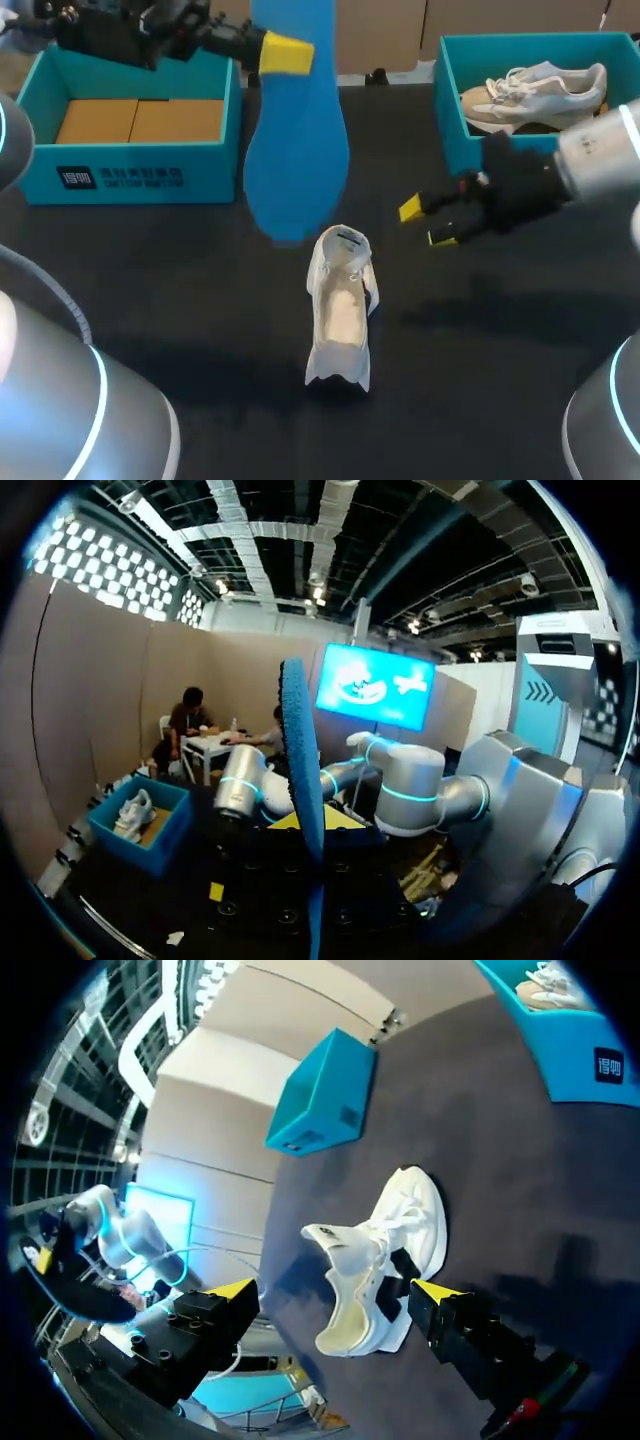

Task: Take the shoe out of the shoebox, open the shoe tongue, remove and reinsert the insole, then place the shoe into the shoebox

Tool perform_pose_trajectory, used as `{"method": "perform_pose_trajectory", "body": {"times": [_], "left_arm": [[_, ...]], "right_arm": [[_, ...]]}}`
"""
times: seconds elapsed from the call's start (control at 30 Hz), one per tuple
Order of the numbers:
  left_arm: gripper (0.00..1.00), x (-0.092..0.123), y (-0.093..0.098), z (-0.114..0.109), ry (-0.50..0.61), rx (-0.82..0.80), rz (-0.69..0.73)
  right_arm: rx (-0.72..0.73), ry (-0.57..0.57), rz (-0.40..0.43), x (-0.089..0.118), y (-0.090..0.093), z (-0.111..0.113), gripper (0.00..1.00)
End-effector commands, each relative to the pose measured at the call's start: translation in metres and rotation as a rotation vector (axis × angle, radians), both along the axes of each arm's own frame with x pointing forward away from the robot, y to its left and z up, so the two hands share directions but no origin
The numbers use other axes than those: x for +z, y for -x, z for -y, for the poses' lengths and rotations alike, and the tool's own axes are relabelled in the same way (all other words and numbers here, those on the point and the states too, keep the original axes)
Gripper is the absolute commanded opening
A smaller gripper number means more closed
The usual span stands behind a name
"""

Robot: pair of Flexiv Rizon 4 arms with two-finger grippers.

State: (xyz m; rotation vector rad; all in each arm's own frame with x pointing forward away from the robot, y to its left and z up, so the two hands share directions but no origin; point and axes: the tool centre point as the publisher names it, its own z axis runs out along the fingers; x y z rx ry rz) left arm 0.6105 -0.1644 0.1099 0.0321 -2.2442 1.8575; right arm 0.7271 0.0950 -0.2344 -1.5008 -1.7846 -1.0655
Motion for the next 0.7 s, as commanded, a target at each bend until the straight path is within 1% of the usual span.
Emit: {"method": "perform_pose_trajectory", "body": {"times": [0.03,0.07,0.13,0.17,0.6,0.63,0.67,0.7], "left_arm": [[0.0,0.013,-0.009,0.003,0.09,0.054,0.399],[0.0,0.016,-0.012,0.003,0.104,0.062,0.463],[0.0,0.02,-0.018,0.005,0.133,0.088,0.641],[0.0,0.018,-0.022,0.008,0.145,0.125,0.848],[0.0,0.018,-0.022,0.008,0.145,0.125,0.848],[0.0,0.012,-0.021,0.009,0.165,0.119,0.909],[0.0,0.005,-0.022,0.011,0.18,0.13,1.036],[0.0,-0.002,-0.022,0.012,0.241,0.105,1.108]], "right_arm": [[0.025,-0.109,0.001,0.002,0.008,0.012,1.0],[0.025,-0.109,0.001,0.002,0.008,0.012,1.0],[0.025,-0.109,0.001,0.002,0.008,0.012,1.0],[0.025,-0.109,0.001,0.002,0.008,0.012,1.0],[0.025,-0.109,0.001,0.002,0.008,0.012,1.0],[0.025,-0.109,0.001,0.002,0.008,0.012,1.0],[0.025,-0.109,0.001,0.002,0.008,0.012,1.0],[0.025,-0.109,0.001,0.002,0.008,0.012,1.0]]}}
